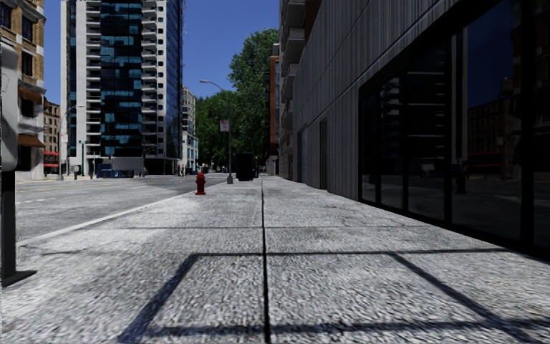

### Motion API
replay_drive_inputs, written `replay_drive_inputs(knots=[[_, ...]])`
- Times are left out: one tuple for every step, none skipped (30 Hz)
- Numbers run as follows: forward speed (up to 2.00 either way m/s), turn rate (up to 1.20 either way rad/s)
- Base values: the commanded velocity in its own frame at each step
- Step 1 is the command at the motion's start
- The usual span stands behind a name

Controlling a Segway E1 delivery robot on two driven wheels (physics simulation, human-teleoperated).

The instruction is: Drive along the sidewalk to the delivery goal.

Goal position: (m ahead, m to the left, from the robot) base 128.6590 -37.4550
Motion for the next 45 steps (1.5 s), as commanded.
replay_drive_inputs(knots=[[2.0,-0.07],[2.0,0.0],[2.0,0.0],[2.0,0.0],[2.0,0.0],[2.0,0.0],[2.0,0.0],[2.0,0.0],[2.0,0.0],[2.0,0.0],[2.0,0.0],[2.0,0.0],[2.0,0.0],[2.0,0.0],[2.0,0.0],[2.0,0.0],[2.0,0.0],[2.0,0.0],[1.99,0.0],[1.99,0.0],[1.98,0.0],[1.98,0.0],[1.98,0.0],[1.98,0.0],[1.98,0.0],[1.98,0.0],[1.98,0.0],[1.98,0.0],[1.97,0.0],[2.0,0.0],[2.0,0.0],[2.0,0.0],[2.0,0.0],[2.0,0.0],[2.0,0.0],[2.0,0.0],[2.0,0.0],[2.0,0.0],[2.0,0.0],[2.0,0.0],[2.0,0.0],[2.0,0.0],[2.0,0.0],[2.0,0.0],[2.0,0.0]])
